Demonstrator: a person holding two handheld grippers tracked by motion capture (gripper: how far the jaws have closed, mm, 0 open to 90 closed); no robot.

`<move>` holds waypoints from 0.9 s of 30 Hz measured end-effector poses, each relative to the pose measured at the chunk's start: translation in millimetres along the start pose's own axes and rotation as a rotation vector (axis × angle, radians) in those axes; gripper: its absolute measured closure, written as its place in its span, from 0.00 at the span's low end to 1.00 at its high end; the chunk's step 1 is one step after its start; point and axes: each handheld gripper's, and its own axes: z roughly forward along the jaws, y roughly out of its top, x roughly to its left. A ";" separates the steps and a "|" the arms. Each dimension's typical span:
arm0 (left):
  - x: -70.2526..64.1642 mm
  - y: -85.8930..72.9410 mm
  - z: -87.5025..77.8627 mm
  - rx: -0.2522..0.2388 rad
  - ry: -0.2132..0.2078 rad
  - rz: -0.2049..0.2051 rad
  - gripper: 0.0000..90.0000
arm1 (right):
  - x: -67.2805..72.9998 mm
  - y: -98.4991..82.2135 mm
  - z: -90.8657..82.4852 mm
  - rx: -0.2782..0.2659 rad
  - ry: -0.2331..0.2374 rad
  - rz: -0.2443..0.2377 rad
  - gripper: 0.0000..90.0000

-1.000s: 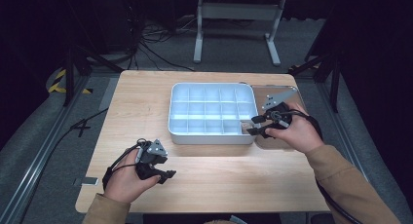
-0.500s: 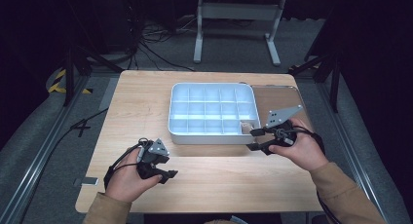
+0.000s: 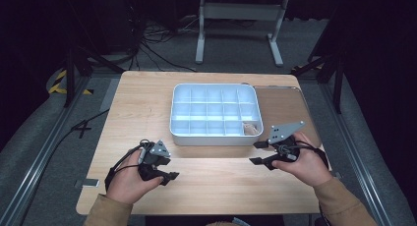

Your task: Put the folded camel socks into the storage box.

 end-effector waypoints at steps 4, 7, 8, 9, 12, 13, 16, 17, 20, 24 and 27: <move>0.6 -0.5 1.8 0.001 0.004 -0.001 0.48 | 4.4 -7.9 7.5 0.008 0.003 0.005 0.47; 0.4 -0.2 1.7 0.001 0.002 -0.001 0.48 | 5.6 -14.7 13.1 -0.001 0.019 0.022 0.46; 0.5 0.0 1.8 -0.001 0.003 0.001 0.48 | 4.8 -17.1 13.9 -0.025 0.021 0.034 0.47; 0.6 0.3 1.8 0.000 0.003 0.004 0.48 | 4.1 -18.9 15.0 -0.049 0.022 0.052 0.46; 0.2 -0.2 2.4 0.006 0.002 0.000 0.48 | 3.2 -24.1 22.1 -0.011 0.025 0.060 0.45; 0.2 -0.3 2.8 0.006 -0.001 -0.003 0.48 | 2.7 -26.7 24.2 -0.014 0.014 0.063 0.45; 0.6 -0.2 4.3 0.010 0.003 0.005 0.48 | 2.6 -32.2 30.5 -0.002 0.018 0.070 0.45; 0.5 -0.1 4.8 0.011 0.001 0.004 0.48 | 2.6 -34.8 33.2 0.003 0.012 0.067 0.45; 0.7 0.6 4.7 0.021 -0.002 0.012 0.48 | 3.2 -41.1 40.3 0.015 0.008 0.073 0.44; 0.4 0.3 6.9 0.019 -0.002 0.004 0.47 | 3.5 -48.2 48.5 0.030 0.013 0.082 0.44; 0.7 0.5 7.7 0.025 0.000 0.009 0.47 | 4.1 -51.3 52.2 0.033 0.010 0.083 0.44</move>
